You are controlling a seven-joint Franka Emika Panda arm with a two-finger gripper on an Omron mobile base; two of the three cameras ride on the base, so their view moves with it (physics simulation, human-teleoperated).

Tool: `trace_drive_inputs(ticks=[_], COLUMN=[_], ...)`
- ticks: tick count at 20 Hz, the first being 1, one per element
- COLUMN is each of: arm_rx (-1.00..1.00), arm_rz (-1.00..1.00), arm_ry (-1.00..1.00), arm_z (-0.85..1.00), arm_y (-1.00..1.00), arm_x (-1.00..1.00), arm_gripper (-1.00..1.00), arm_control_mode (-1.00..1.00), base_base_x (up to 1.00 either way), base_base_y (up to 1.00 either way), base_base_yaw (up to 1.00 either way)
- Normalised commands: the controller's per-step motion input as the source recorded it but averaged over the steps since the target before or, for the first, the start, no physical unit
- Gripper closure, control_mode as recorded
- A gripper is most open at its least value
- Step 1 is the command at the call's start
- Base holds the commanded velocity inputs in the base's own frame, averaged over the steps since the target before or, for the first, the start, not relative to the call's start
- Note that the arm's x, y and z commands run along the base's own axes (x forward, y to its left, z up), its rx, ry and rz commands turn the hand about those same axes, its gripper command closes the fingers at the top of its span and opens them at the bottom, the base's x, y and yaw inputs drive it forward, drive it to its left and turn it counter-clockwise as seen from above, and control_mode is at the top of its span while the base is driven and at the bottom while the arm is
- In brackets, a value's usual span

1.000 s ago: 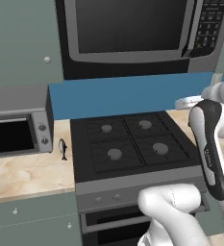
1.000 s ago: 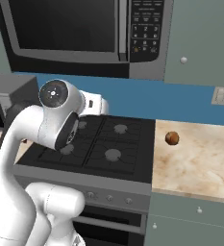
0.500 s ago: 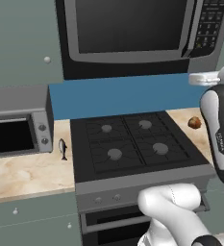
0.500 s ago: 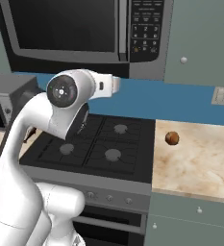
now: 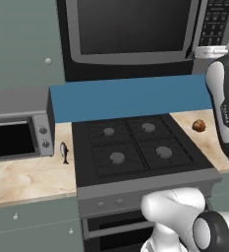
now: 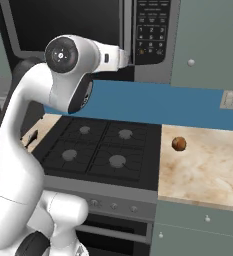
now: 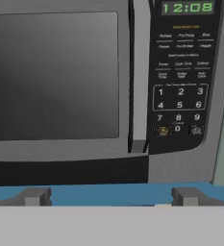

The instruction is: Open the microwave door.

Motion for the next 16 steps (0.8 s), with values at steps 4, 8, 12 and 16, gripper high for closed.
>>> trace_drive_inputs(ticks=[4, 8, 12, 16], arm_rx=[0.0, 0.01, 0.03, 0.0], arm_rz=[-0.01, 0.0, 0.0, 0.0], arm_ry=[0.0, 0.0, 0.0, 0.0], arm_z=[0.23, 0.0, 0.0, 0.0], arm_y=[-0.36, -0.49, -0.13, 0.04], arm_x=[0.14, 0.04, 0.05, 0.23], arm_gripper=[-1.0, -1.0, -1.0, -1.0], arm_control_mode=[-1.0, -1.0, -1.0, -1.0], base_base_x=[0.0, 0.0, 0.0, 0.0], base_base_y=[0.0, 0.0, 0.0, 0.0], base_base_yaw=[0.0, 0.0, 0.0, 0.0])
